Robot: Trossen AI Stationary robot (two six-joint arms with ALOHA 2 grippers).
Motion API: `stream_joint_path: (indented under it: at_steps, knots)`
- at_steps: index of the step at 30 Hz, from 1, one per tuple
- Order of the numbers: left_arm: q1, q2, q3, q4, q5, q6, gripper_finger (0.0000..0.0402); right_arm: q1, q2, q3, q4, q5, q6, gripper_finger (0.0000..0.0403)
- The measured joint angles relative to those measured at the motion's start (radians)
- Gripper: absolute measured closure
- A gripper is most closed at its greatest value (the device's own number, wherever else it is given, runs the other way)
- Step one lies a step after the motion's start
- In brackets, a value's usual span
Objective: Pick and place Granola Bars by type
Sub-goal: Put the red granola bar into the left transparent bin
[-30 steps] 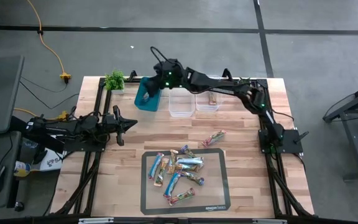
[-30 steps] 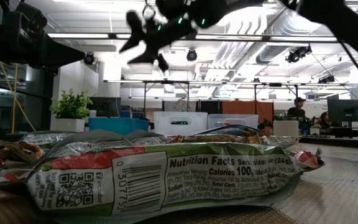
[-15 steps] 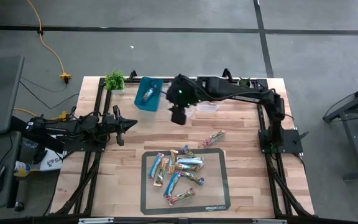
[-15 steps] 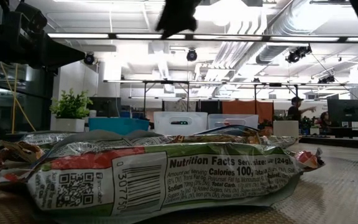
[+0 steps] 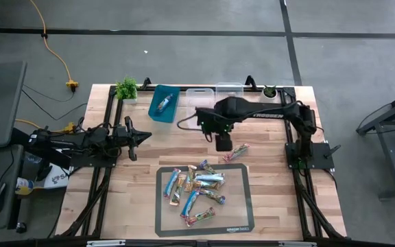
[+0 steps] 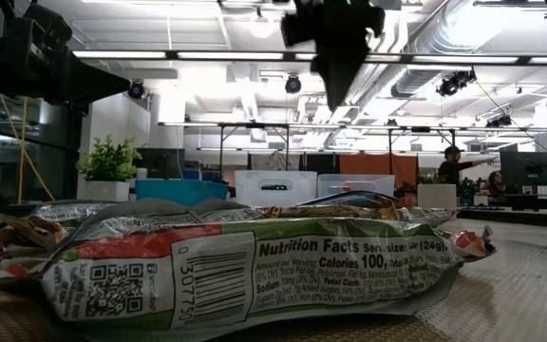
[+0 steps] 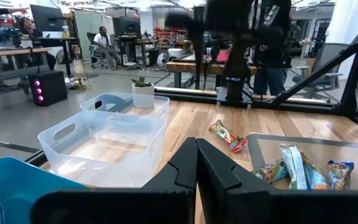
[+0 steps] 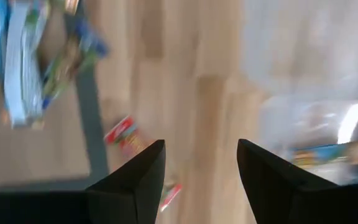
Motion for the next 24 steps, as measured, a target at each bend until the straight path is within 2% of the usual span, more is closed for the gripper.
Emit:
stream_joint_path:
  at_steps: [4, 11, 24]
  knots:
    - [0.000, 0.000, 0.000, 0.000, 0.000, 0.000, 0.0401, -0.004, 0.001, -0.134, 0.003, -0.097, -0.039, 0.0219]
    - [0.000, 0.000, 0.000, 0.000, 0.000, 0.000, 0.0401, -0.004, 0.001, -0.323, 0.025, -0.151, -0.098, 0.0219]
    - [0.000, 0.000, 0.000, 0.000, 0.000, 0.000, 0.0401, -0.005, 0.001, -0.409, 0.184, -0.205, -0.270, 0.0219]
